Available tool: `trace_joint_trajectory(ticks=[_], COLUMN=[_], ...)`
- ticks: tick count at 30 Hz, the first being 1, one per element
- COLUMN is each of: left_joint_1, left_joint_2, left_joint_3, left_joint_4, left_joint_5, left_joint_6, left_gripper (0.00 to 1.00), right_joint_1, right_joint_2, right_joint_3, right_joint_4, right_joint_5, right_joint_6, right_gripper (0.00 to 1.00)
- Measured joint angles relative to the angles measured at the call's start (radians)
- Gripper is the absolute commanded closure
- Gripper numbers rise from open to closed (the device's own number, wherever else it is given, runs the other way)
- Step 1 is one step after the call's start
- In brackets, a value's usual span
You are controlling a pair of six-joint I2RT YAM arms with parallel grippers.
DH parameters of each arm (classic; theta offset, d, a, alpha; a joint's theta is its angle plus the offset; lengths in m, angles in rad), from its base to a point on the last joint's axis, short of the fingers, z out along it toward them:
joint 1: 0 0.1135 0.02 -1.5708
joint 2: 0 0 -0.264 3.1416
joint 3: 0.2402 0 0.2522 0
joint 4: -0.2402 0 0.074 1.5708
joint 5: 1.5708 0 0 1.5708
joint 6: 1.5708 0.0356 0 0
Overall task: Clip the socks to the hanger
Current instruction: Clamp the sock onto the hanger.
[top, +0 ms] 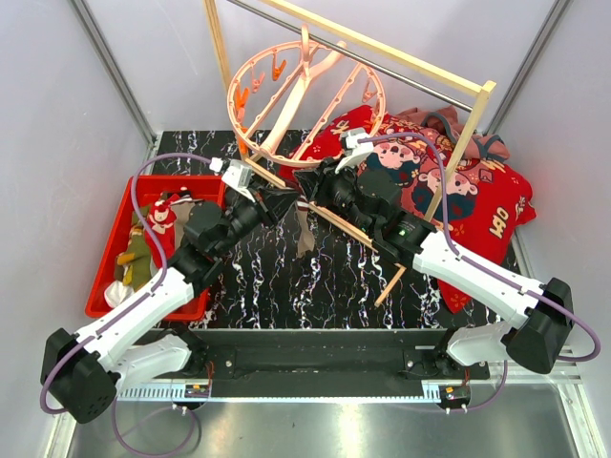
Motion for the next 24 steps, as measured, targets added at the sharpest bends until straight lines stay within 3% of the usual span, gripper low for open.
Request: trace_joint_trajectory(ticks=[7,11,12,15,21,24], left_joint_1=[-0.001,-0.003,-0.003,-0.004,-0.01,-0.01], left_joint_2=[0.006,0.014,0.014,0.014,0.014,0.019], left_joint_3=[0.012,0.024,0.027,0.031,0.035,0.036], left_joint_4=[-0.007,-0.019,-0.023,-0.03,-0.029,-0.03], left_joint_5=[-0.004,-0.004,-0.004,-0.005,-0.005,-0.006], left_joint_6=[0.005,0.008,0.009,0.012,0.019,0.023], left_gripper=[1.0,1.0,1.0,1.0,1.0,1.0], right_joint_1=[-0.002,-0.006,-0.006,-0.006,-0.006,-0.006], right_joint_2=[0.0,0.0,0.0,0.0,0.0,-0.008], right_joint_3=[0.0,0.0,0.0,0.0,0.0,0.0], right_joint_4=[0.001,0.001,0.001,0.003,-0.001,-0.014], right_joint_5=[-0.008,-0.008,-0.008,-0.017,-0.042,-0.055], right_joint_6=[0.014,0.015,0.017,0.022,0.029,0.026], right_gripper=[0.96,0.75,0.63,0.44,0.16,0.09])
